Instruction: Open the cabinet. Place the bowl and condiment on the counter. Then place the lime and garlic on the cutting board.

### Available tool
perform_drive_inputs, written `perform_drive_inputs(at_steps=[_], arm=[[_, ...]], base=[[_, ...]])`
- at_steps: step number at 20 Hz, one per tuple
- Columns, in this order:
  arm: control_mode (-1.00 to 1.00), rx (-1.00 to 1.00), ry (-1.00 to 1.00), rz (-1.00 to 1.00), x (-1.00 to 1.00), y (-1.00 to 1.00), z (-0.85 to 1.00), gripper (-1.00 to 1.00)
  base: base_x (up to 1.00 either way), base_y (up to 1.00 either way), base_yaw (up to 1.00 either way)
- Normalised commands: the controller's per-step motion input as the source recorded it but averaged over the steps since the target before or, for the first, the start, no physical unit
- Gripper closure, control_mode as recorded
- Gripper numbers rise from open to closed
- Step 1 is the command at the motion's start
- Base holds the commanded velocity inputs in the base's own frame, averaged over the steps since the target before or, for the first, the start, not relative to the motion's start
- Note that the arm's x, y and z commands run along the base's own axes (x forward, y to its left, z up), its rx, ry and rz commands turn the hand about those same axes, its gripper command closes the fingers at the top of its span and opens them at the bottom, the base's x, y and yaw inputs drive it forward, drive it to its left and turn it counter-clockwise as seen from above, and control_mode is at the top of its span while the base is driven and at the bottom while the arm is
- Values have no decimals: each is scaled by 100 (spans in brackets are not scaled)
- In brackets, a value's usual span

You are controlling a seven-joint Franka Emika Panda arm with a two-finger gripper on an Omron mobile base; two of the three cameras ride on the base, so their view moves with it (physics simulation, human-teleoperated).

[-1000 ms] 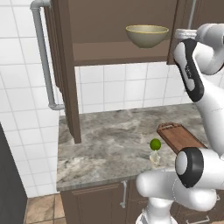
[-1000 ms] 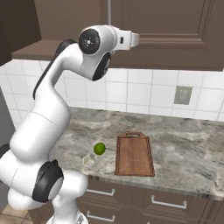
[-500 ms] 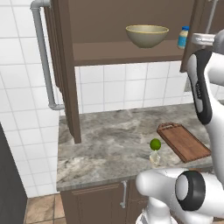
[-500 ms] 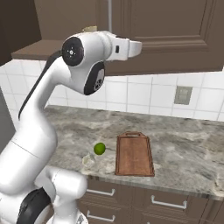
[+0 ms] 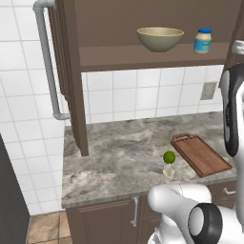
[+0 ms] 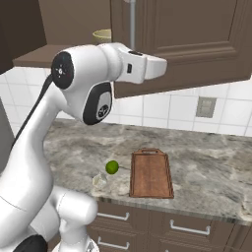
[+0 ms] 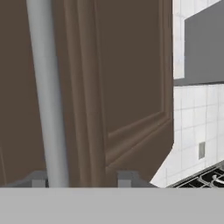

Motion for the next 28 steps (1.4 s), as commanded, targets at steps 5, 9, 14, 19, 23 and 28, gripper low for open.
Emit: perform_drive_inputs(at_steps=[5,9,14,19,23,28], arm=[[-100,1,6,-9,-100,-22,9,-100],[-100,-10,8,0,-100,92,0,-100],[-100,-28,5,-2,-53,100,0,-100],[-100,-40,6,-18,62,100,2,-100],[-100,-31,24,-30,100,96,0,-100],[-100,-20,35,-37,100,13,-5,-100]], base=[[0,0,0],[0,0,0],[0,0,0],[0,0,0],[0,0,0],[0,0,0]])
